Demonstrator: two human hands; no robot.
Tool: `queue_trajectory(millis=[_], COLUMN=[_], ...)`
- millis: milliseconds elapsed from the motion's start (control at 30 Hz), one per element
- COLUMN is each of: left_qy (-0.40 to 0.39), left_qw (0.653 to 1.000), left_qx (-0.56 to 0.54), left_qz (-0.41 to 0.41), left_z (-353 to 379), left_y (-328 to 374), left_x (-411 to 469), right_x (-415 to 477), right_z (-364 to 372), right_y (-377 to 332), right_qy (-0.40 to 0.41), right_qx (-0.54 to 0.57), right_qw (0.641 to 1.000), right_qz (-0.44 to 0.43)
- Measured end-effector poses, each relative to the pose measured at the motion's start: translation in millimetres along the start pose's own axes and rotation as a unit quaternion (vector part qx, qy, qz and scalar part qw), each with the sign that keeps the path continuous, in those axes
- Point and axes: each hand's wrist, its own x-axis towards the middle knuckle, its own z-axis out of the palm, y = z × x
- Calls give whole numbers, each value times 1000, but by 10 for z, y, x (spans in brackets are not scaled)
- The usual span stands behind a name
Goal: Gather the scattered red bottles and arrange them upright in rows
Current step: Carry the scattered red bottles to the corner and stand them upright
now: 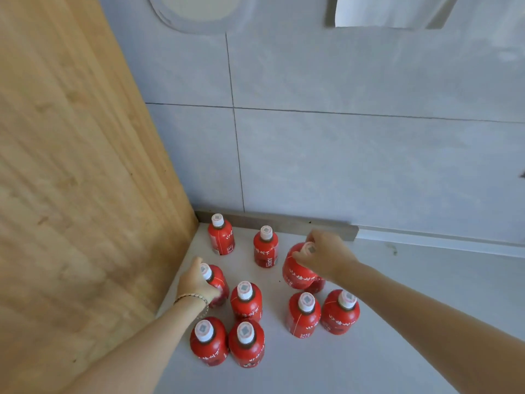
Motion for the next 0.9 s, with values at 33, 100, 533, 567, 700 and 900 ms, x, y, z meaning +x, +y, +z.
queue_trajectory(millis=[33, 100, 533, 567, 700, 900], left_qy=[-19, -62, -34, -34, -103, -256], left_qw=[1000, 997, 989, 986, 959, 859], left_qx=[12, 48, 60, 55, 68, 209], left_qz=[3, 28, 133, 157, 255, 390], left_z=[12, 19, -288, -281, -44, 924], left_y=[-37, -101, 318, 494, 1316, 2379], left_x=[15, 51, 51, 10, -325, -1246], right_x=[83, 223, 363, 321, 18, -923], right_z=[134, 399, 566, 453, -56, -669], right_y=[-41, -79, 56, 139, 680, 1852], right_qy=[-16, -39, -69, -56, -35, -102], right_qx=[-9, -14, -80, -96, -107, -91], right_qw=[1000, 999, 994, 994, 990, 962], right_qz=[2, 13, 8, 15, 87, 236])
